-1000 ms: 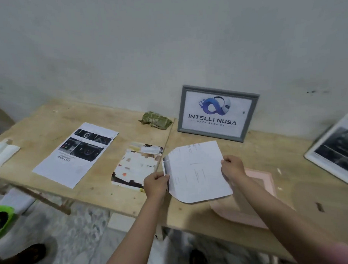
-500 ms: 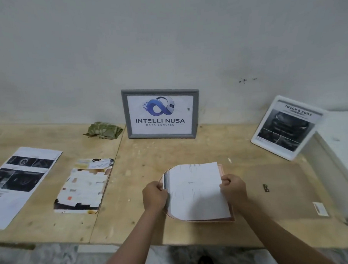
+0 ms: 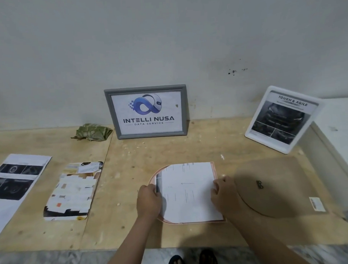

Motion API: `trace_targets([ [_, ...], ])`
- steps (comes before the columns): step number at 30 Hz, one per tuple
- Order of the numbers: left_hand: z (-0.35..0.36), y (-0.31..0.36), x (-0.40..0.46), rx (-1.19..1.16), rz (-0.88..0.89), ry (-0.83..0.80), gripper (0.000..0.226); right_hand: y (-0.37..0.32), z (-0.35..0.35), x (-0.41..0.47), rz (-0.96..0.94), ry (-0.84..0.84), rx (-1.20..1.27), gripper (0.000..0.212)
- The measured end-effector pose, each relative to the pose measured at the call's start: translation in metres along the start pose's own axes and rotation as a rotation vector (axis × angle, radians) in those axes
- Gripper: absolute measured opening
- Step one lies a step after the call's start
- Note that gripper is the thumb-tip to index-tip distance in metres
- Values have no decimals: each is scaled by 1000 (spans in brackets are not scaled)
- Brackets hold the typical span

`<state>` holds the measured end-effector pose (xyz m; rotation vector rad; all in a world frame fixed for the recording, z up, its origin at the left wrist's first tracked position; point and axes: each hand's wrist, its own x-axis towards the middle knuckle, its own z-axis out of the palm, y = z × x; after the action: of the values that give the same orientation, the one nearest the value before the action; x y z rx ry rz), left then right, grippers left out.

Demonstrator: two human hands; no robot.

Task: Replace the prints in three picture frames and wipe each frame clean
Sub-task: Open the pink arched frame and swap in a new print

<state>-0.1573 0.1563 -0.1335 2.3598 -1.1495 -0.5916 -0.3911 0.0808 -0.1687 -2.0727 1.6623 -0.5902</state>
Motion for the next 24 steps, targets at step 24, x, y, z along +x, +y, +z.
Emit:
trace_targets([
  [24,3,25,-6,200,121,-17,27,-12,-10,-12,119,32,-40,5],
])
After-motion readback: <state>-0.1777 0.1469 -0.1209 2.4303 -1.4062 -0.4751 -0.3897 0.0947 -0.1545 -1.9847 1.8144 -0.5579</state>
